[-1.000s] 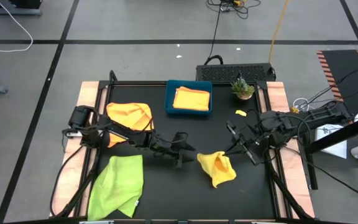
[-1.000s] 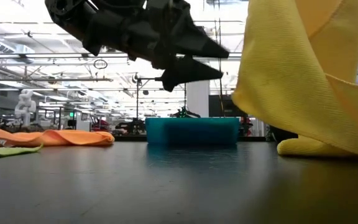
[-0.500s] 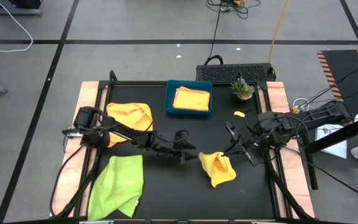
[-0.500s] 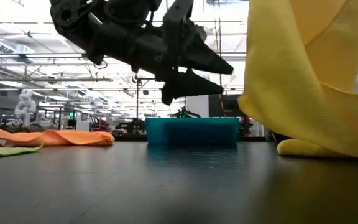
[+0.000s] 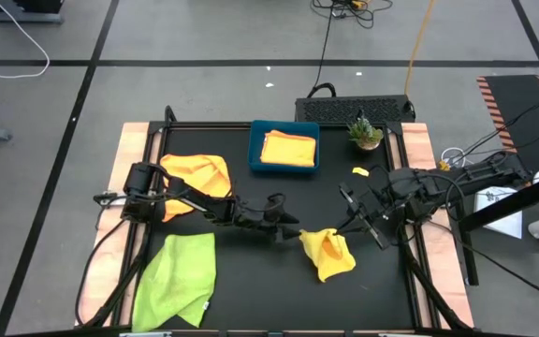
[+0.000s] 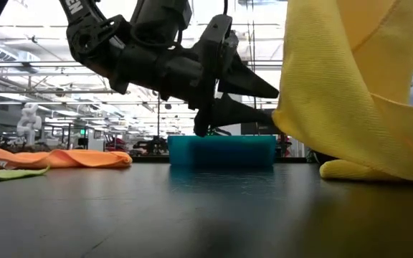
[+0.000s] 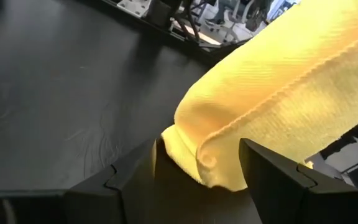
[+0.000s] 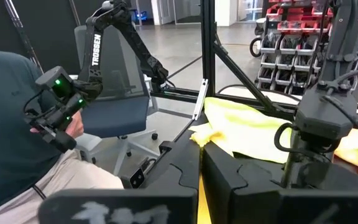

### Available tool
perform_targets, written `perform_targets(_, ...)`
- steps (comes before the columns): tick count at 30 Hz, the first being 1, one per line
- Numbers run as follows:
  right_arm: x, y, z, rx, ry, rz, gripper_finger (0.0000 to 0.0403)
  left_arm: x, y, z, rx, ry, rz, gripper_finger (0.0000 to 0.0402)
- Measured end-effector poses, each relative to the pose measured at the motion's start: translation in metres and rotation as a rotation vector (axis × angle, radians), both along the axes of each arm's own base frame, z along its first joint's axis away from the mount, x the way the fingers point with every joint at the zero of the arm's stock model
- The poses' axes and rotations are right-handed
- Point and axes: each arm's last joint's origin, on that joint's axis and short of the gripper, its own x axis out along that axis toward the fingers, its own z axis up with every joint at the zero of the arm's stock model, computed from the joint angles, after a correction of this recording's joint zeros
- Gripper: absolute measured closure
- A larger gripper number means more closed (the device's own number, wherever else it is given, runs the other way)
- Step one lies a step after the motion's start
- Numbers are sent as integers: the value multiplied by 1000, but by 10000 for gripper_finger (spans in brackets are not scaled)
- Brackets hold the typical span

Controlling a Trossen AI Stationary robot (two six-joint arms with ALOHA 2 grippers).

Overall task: Fold microfiber towels
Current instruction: Fold the yellow microfiber cloth

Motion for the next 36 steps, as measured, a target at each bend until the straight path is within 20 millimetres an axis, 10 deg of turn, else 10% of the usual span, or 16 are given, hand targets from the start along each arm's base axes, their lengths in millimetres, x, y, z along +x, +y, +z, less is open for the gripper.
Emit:
perform_targets(22,0,0,1,2,-12,2,403,39,-5,-11,1,99,-12,175)
perform_targets(36,0,0,1,0,-14,2,403,38,-17,-9,226,54,-131,392)
